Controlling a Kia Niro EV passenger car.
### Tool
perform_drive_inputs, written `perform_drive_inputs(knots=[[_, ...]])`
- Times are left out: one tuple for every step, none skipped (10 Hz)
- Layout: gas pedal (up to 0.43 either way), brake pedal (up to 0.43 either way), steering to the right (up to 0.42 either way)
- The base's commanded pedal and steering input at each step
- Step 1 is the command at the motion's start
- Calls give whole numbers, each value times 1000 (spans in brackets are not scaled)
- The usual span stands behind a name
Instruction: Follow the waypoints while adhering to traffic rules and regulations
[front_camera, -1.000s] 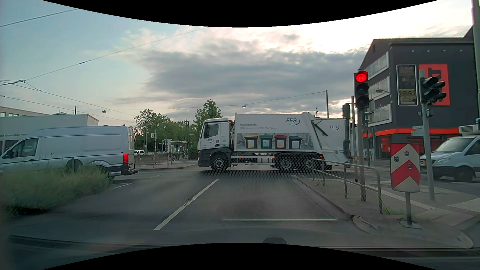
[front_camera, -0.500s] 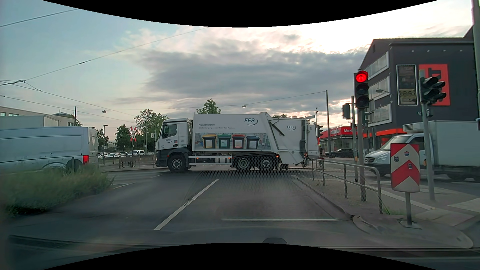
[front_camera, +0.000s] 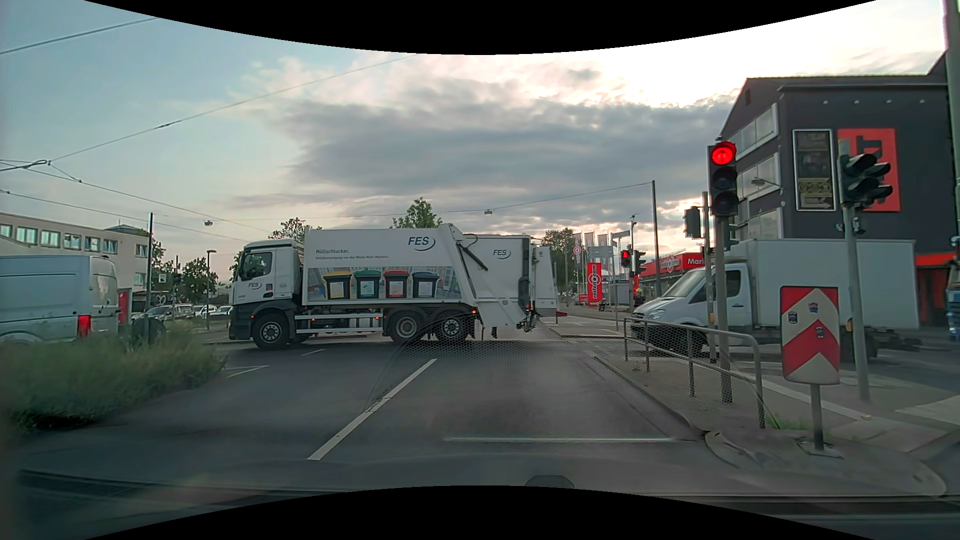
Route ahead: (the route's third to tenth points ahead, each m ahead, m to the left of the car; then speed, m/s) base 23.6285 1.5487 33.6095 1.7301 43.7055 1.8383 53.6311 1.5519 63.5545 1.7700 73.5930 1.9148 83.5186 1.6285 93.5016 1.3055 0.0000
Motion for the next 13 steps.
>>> perform_drive_inputs(knots=[[0,268,-4],[0,268,-4],[0,268,-4],[0,268,-4],[0,262,-4],[0,268,-4],[0,268,-4],[0,268,-4],[0,268,-4],[0,268,-4],[0,268,-4],[0,268,-4],[0,262,-4]])
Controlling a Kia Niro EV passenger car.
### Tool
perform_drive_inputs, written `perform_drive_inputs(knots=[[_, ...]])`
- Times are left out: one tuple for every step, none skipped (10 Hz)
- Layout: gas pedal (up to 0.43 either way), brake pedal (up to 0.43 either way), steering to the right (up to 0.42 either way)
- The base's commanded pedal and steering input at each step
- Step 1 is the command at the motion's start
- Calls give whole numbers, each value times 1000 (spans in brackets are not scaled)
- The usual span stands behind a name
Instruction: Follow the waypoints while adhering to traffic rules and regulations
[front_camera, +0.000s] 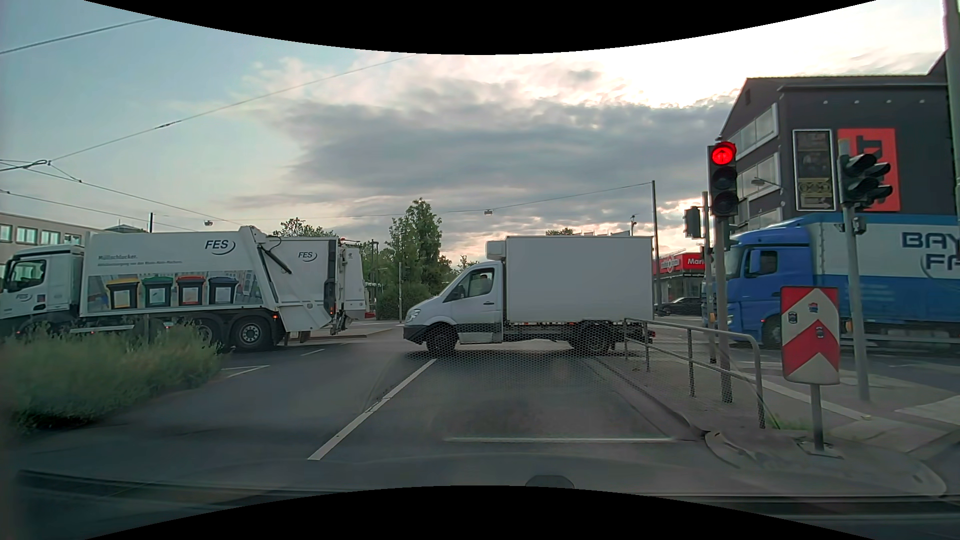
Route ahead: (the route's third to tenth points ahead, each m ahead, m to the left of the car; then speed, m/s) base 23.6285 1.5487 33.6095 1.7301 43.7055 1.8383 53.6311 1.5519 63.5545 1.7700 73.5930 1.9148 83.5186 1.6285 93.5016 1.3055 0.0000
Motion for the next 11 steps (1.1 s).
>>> perform_drive_inputs(knots=[[0,268,-4],[0,268,-4],[0,268,-4],[0,268,-4],[0,262,-4],[0,268,-4],[0,268,-4],[0,268,-4],[0,268,-4],[0,262,-4],[0,268,-4]])
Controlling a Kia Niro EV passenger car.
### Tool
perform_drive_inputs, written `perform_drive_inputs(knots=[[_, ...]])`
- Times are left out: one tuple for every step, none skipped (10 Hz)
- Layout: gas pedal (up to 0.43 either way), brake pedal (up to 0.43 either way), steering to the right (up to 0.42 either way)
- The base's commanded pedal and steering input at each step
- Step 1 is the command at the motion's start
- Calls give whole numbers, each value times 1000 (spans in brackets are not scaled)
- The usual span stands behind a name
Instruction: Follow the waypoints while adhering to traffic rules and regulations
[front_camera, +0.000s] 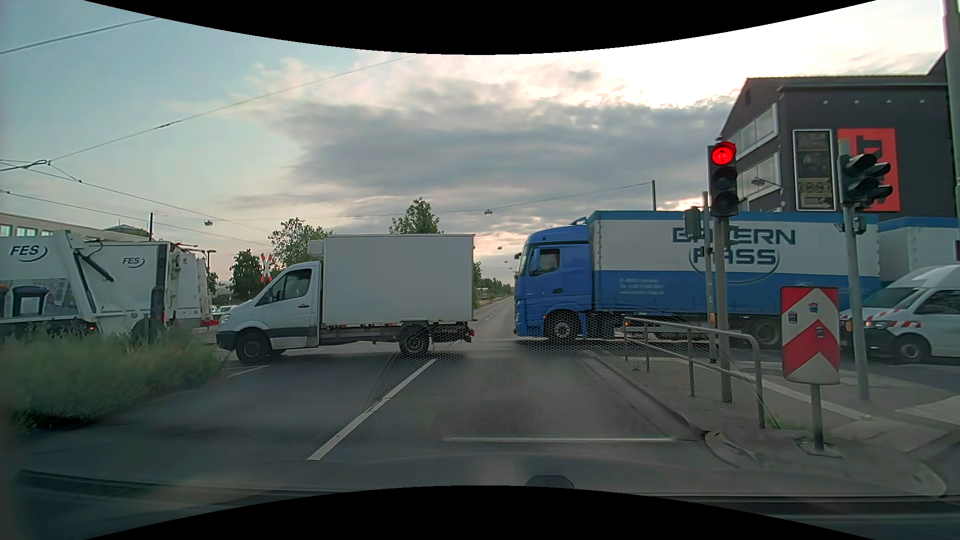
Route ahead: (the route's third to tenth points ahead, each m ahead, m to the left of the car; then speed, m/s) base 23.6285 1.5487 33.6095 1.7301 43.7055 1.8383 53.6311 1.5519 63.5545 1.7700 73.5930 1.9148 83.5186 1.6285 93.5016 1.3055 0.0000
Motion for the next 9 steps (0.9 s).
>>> perform_drive_inputs(knots=[[0,268,-4],[0,262,-4],[0,268,-4],[0,268,-4],[0,268,-4],[0,268,-4],[0,268,-4],[0,262,-4],[0,268,-4]])
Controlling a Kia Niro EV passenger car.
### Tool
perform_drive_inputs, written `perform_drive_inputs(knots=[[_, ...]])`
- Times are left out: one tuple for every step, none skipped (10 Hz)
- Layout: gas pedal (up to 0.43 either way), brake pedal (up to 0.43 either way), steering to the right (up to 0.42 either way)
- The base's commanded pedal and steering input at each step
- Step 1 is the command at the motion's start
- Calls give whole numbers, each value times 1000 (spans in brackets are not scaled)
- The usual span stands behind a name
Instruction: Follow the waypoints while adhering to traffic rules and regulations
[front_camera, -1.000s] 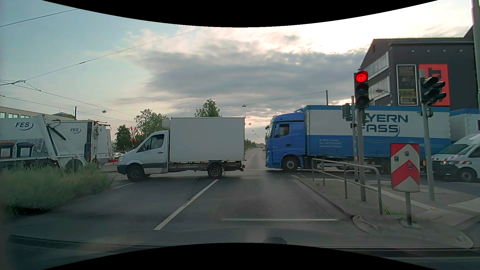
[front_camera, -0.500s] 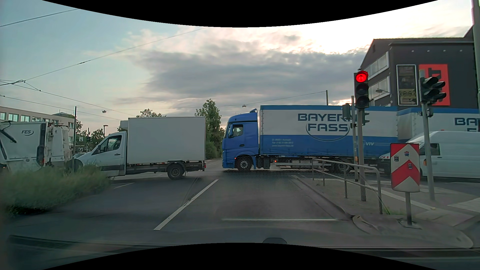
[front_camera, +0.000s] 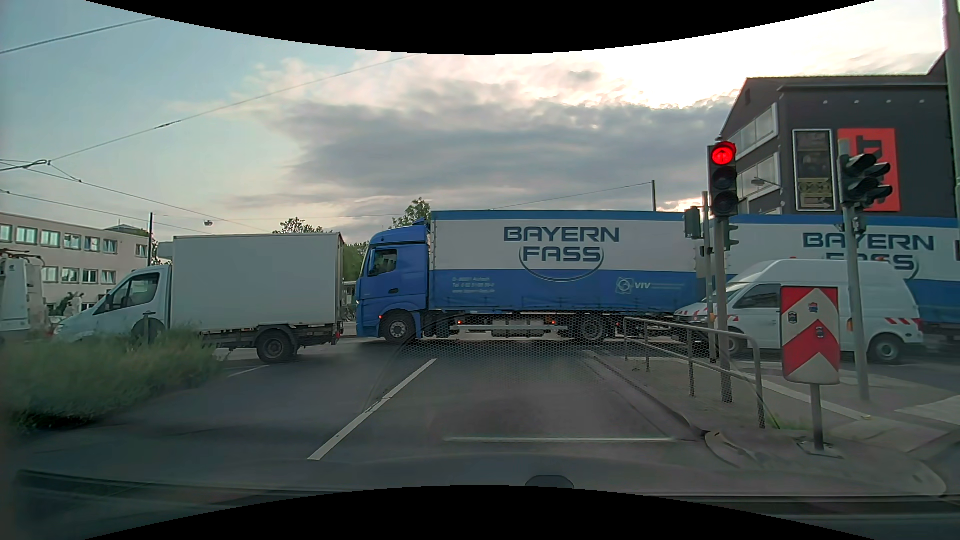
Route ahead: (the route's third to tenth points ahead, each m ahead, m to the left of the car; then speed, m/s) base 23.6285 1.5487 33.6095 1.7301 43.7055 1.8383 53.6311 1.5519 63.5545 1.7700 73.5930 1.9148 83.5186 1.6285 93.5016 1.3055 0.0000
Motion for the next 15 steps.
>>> perform_drive_inputs(knots=[[0,268,-4],[0,268,-4],[0,262,-4],[0,268,-4],[0,262,-4],[0,268,-4],[0,268,-4],[0,262,-4],[0,262,-4],[0,268,-4],[0,268,-4],[0,262,-4],[0,262,-4],[0,268,-4],[0,268,-4]])
